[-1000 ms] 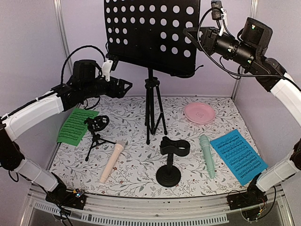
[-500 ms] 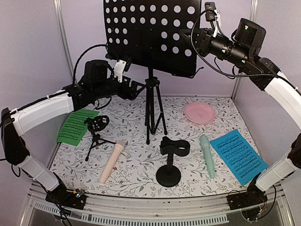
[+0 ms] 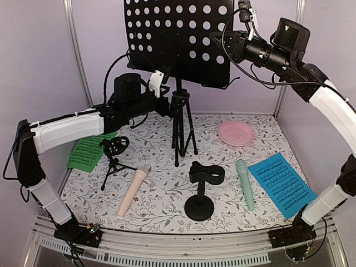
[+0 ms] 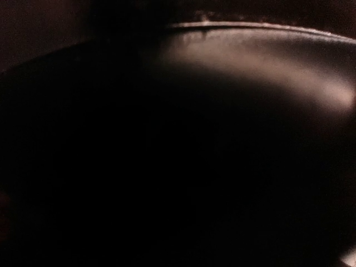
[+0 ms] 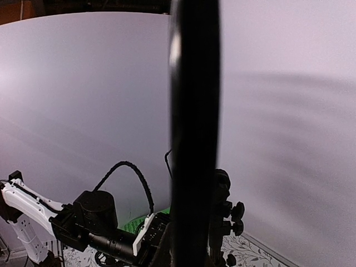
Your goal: Pack up the instrument practice props
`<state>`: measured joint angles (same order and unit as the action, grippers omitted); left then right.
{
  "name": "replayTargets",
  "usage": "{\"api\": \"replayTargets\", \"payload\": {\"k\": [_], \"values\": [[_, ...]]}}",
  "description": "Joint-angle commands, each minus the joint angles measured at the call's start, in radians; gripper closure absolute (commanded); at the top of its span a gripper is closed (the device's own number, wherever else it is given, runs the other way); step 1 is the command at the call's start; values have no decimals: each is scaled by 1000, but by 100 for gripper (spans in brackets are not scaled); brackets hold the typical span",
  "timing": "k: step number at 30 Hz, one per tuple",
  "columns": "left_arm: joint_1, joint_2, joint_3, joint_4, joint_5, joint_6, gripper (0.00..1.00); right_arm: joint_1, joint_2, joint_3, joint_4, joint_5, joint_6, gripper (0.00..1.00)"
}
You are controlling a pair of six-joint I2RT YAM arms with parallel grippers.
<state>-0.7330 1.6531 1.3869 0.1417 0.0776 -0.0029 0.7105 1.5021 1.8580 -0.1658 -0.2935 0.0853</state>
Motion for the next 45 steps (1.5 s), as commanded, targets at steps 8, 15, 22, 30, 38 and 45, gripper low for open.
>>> {"api": "replayTargets", "payload": {"k": [8,15,22,30,38,45], "values": [[-12,-9,-213,182,101,75,1,9,-37,84,153,32,47,100],[-12,-11,-355,299,125,81,1,9,-51,80,152,26,74,100],[-5,127,-259,381,67,55,0,9,-97,25,158,19,96,100],[27,258,-134,411,-18,74,1,9,-112,12,148,17,102,100],[-22,172,-232,425,-165,25,1,9,-98,10,149,24,120,100],[-33,114,-312,443,-284,46,1,9,-83,9,155,29,117,100]]}}
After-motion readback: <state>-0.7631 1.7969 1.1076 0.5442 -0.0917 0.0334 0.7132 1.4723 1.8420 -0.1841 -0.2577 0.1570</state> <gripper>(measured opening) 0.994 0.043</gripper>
